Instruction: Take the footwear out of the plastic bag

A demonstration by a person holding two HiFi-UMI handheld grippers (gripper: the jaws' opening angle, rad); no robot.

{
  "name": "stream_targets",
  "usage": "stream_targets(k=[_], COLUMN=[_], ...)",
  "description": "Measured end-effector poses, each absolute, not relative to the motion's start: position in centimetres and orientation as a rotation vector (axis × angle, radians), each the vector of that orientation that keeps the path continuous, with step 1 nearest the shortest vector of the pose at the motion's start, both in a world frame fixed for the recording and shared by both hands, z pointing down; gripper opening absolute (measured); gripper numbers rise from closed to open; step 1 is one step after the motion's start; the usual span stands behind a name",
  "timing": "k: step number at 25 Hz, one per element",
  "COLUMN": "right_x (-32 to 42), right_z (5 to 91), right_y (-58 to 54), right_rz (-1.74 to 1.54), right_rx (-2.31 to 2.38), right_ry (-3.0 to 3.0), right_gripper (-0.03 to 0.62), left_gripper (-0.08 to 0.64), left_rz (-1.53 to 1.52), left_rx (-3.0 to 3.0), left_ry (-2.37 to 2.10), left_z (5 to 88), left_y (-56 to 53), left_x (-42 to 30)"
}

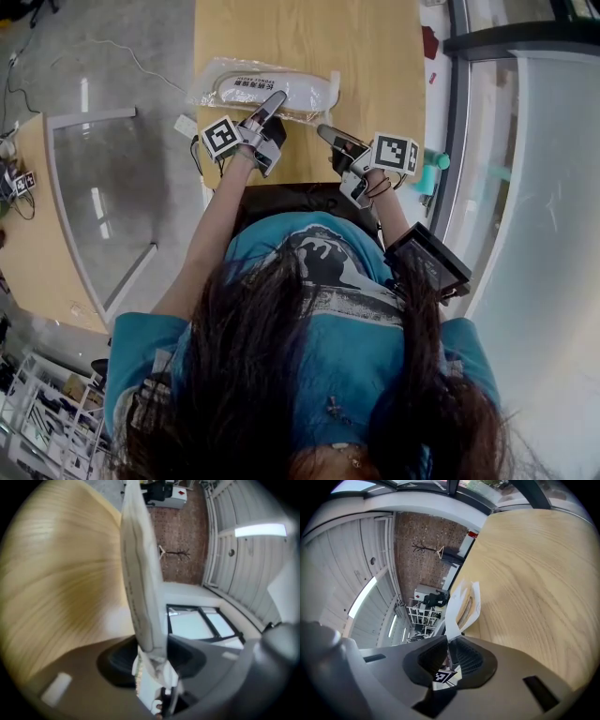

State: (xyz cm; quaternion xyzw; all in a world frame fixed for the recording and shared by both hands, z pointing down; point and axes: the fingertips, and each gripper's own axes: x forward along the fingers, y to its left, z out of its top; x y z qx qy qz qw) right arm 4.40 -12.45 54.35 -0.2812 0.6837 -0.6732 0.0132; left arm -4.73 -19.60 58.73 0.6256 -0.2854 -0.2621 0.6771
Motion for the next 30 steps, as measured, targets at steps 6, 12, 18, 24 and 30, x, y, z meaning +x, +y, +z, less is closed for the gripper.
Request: stream_targets(k=[6,12,18,24,30], right_x=[4.3,6.8,6.1,4.4,4.5], right_z=[52.9,51.7,48.8,48.6,47.5], right_y=[-12.8,-14.2,-16.5,-15.8,-16.0], right_rz=[-2.000,-1.849,-1.789,-1.762,-1.743], right_rx=[-0.831,-0.993,-0.863,-0.755,-0.718], right_ry=[2.340,2.428,2.310,2.401,2.392], right_gripper=[0.048,0.080,0.080,0.080,0.080], left_gripper=[0.156,0.144,0.140,0.130,0.129], left_rz=[-0.655,-0.698,-0.708,-0.852,-0.837], left_rx=[1.434,1.438,1.502,1.412,1.461], left_ry=[-0.612,-0.676,-0.595,-0.546,-0.566], left_z=[57.2,56.7,54.7,53.2,51.9], left_y=[-19.7,-19.8,-19.3,-19.1,-19.2], left_x=[-5.4,-7.5,-7.0,-7.3,-7.6])
